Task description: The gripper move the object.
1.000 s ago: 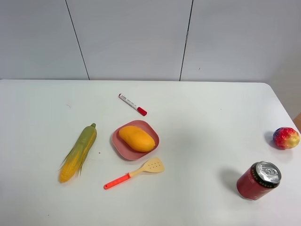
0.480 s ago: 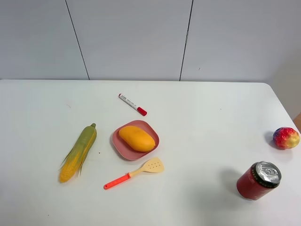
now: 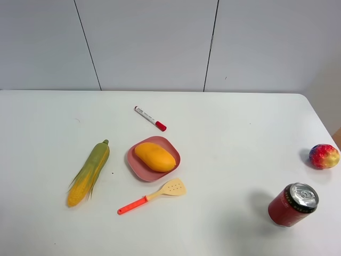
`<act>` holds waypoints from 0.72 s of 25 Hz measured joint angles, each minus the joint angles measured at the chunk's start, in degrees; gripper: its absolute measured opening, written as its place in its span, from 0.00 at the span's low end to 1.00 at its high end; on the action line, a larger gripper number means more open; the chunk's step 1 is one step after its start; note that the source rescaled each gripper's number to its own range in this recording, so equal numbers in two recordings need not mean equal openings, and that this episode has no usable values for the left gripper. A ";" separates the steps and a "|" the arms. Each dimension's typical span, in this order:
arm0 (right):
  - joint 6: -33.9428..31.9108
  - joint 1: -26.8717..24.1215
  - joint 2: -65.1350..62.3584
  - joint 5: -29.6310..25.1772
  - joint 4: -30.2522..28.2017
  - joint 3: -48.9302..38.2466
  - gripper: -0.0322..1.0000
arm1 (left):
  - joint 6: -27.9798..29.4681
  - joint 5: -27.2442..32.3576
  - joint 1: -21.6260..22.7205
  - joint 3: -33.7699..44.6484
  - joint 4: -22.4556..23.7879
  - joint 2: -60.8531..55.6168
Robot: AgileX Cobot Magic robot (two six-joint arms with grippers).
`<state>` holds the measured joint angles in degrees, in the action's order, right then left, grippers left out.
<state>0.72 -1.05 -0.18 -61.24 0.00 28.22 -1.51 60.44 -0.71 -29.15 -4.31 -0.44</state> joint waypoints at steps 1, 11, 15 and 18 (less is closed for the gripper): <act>0.00 0.00 0.00 0.00 0.00 0.00 0.41 | 0.00 0.00 0.00 0.00 0.00 0.00; -0.17 0.00 0.00 0.01 0.00 0.00 0.45 | 0.00 0.00 0.00 0.00 0.00 0.00; -0.11 0.00 0.00 0.06 0.00 0.00 0.89 | 0.00 0.00 0.00 0.00 0.00 0.00; 0.71 0.00 0.00 0.06 0.99 0.00 0.98 | 0.00 0.00 0.00 0.00 0.00 0.00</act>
<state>1.43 -1.05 -0.18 -61.18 0.99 28.22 -1.51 60.44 -0.71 -29.15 -4.31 -0.44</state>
